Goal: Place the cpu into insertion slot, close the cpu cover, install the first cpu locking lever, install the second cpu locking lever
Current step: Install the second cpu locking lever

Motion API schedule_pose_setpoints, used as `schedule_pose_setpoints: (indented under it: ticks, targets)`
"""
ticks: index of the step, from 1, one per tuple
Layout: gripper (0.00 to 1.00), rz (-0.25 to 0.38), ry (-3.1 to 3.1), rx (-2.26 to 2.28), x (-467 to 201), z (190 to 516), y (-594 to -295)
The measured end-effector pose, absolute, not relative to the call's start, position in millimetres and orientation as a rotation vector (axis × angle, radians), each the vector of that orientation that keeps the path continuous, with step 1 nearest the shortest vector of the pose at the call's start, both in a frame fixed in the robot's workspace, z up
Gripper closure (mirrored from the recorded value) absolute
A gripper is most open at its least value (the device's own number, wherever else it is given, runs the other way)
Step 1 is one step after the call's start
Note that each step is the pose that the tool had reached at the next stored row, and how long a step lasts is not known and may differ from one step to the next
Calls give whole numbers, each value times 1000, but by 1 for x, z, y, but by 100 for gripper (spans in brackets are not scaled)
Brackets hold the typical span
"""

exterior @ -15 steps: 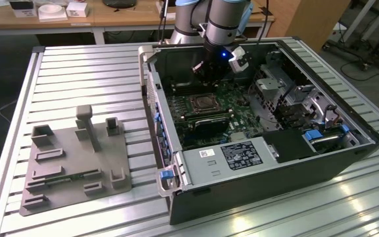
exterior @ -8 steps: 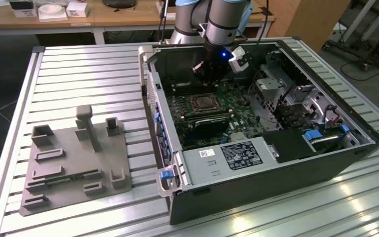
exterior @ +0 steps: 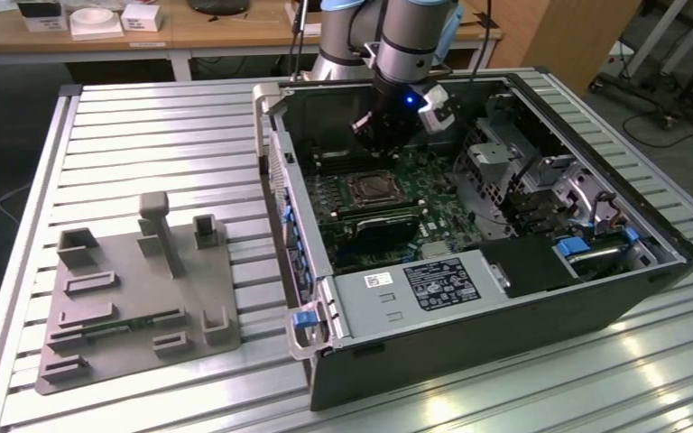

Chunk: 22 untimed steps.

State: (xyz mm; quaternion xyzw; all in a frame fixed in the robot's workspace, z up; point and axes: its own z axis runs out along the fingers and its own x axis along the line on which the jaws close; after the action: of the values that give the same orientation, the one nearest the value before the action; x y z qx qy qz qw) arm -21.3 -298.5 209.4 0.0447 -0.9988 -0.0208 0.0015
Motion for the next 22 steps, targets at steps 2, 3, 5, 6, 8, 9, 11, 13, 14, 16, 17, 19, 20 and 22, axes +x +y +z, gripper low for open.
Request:
schedule_pose_setpoints:
  ticks: [2,3,5,6,8,9,11,13,14,16,17,19,20,22]
  targets:
    - [90,-65,-3135,140,-21,209,-301]
    - [90,-65,-3135,140,-21,209,-303]
    - [90,-65,-3135,140,-21,209,-306]
    - [90,-65,-3135,140,-21,209,-308]
    - [90,-66,-3135,140,-21,209,-312]
    - [90,-65,-3135,140,-21,209,-313]
    - [90,-65,-3135,140,-21,209,-313]
    - [90,-65,-3135,140,-21,209,-313]
    - [90,-65,-3135,140,-21,209,-314]
    - [90,-65,-3135,140,-21,209,-314]
    - [90,-65,-3135,140,-21,209,-314]
    - [90,-65,-3135,140,-21,209,-314]
    - [90,-65,-3135,140,-20,209,-314]
    - [90,-65,-3135,140,-20,209,-314]
